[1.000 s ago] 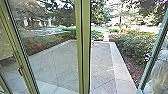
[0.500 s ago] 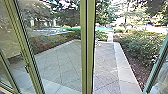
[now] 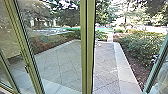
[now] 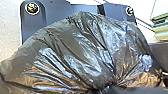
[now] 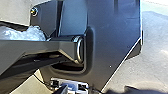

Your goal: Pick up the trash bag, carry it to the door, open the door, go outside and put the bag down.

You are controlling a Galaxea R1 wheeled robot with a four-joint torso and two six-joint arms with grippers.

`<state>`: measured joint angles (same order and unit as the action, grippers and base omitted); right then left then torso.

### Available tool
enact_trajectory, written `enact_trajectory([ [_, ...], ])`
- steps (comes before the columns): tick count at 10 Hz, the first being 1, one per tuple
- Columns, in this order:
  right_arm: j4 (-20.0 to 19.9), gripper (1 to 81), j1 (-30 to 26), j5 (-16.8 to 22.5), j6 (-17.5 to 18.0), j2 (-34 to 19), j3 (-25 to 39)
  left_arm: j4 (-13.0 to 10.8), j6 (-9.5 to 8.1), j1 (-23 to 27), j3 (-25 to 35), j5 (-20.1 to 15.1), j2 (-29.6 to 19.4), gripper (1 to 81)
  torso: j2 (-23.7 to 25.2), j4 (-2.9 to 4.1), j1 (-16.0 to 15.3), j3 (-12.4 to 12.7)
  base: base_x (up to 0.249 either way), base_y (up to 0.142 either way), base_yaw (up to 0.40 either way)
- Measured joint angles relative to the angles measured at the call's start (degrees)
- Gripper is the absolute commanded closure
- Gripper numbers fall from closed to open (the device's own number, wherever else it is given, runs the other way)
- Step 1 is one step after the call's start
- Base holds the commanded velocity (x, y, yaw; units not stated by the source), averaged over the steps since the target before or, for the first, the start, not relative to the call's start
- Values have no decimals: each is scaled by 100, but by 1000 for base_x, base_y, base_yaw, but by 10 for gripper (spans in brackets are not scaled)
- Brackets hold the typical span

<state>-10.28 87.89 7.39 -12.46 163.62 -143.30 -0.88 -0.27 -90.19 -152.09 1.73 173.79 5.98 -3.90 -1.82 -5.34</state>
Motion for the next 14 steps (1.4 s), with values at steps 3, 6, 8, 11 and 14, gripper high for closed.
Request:
enact_trajectory([
  [3,2,10,33,-306,-2,547,-808,0,0,0,-100,17,2,811,0,0,0,0,0,0,0],
  [6,5,10,133,-425,-16,761,-1009,-6,2,-2,-111,17,22,811,0,0,0,0,0,0,0],
  [8,9,10,129,-439,-21,757,-1009,-17,2,-2,-108,17,20,811,0,0,0,0,0,0,0],
  [11,9,10,129,-439,-18,758,-1009,-66,2,-2,-106,16,20,811,0,0,0,0,0,0,-85],
  [14,11,10,129,-441,-24,758,-1009,-83,2,-9,-105,6,22,811,0,0,2,0,0,0,-170],
])
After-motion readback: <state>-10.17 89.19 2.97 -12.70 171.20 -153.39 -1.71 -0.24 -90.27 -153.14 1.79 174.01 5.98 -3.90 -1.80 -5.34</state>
